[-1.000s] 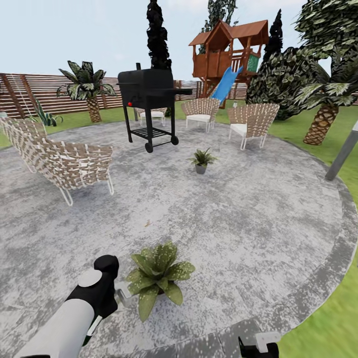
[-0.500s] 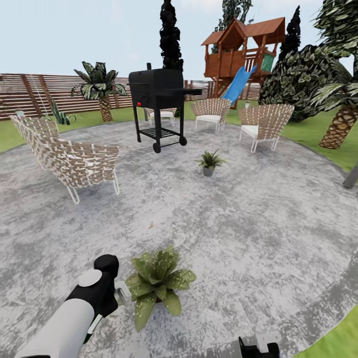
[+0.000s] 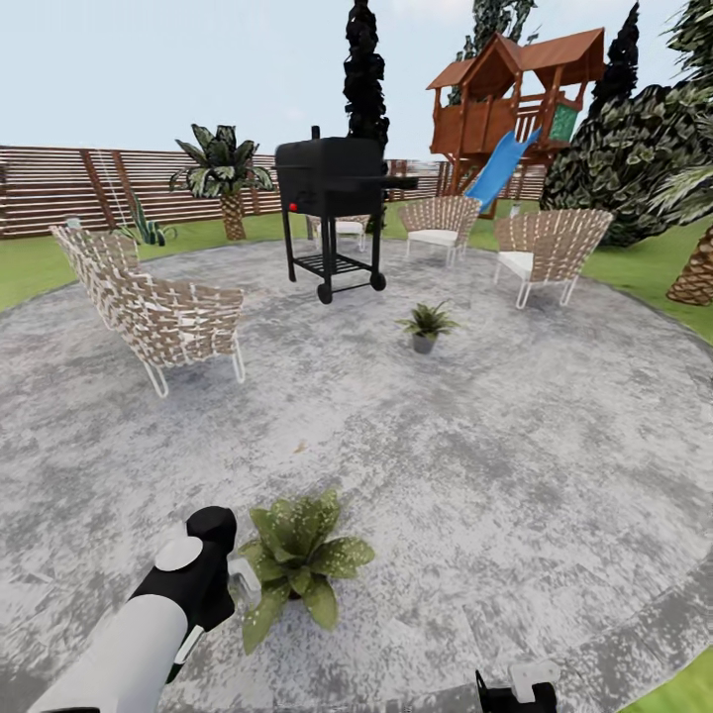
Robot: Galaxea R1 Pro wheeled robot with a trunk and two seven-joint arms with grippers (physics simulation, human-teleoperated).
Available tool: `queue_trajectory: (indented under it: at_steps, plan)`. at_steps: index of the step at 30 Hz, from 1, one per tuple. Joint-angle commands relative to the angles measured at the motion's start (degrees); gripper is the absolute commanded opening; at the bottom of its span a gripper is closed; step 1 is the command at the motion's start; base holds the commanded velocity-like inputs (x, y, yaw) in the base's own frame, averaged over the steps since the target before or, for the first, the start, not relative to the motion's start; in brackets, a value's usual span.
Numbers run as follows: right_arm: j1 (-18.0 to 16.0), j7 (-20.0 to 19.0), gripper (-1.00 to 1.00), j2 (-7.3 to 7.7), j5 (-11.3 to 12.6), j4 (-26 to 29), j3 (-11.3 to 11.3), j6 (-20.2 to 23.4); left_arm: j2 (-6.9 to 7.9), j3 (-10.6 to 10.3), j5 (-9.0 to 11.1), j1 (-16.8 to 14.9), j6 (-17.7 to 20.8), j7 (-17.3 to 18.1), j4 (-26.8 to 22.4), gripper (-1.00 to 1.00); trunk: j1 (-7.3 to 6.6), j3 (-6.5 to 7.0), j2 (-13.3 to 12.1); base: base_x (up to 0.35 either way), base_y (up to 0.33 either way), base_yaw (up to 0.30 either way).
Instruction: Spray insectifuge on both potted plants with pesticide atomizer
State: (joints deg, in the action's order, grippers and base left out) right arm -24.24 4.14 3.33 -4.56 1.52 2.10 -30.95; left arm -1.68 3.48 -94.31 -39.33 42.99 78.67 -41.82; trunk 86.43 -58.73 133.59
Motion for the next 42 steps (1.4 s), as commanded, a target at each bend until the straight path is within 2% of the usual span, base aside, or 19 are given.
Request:
queue_trajectory:
  at_steps: [1, 12, 19, 22, 30, 42]
  plan:
    - [-0.02, 0.43, 1.0, 0.01, -0.5, -0.02, 0.18, -0.08, -0.08, 0.39, -0.52, -0.04, 0.6, 0.45, -0.08, -1.0, -0.03, -0.05, 0.02, -0.234, -0.195, 0.265]
    - [-0.02, 0.43, 1.0, 0.01, -0.51, -0.02, 0.18, -0.08, -0.14, 0.25, -0.47, 0.01, 0.6, 0.56, 0.63, -1.0, -0.03, -0.05, 0.02, -0.103, -0.061, 0.274]
    - [-0.02, 0.43, 1.0, 0.01, -0.54, -0.02, 0.18, -0.08, -0.99, 0.14, -0.38, 1.19, 0.6, 0.23, 1.45, -1.0, -0.03, -0.05, 0.02, 0.007, -0.016, 0.037]
    - [-0.02, 0.43, 1.0, 0.01, -0.54, -0.02, 0.18, -0.08, -1.63, 0.2, -0.37, 1.35, 0.6, -1.88, 1.38, -1.0, -0.03, -0.05, 0.02, 0.092, -0.219, 0.0]
    - [-0.02, 0.43, 1.0, 0.01, -0.54, -0.02, 0.18, -0.08, -1.72, 0.33, -0.35, 1.35, 0.6, -2.29, 0.77, -1.0, -0.03, -0.05, 0.02, -0.038, -0.259, 0.017]
    - [-0.02, 0.43, 1.0, -0.02, -0.54, -0.02, 0.18, -0.08, -1.74, 0.61, -0.35, 1.29, 0.6, -2.29, 0.35, -1.0, -0.03, -0.05, 0.02, -0.112, -0.243, 0.263]
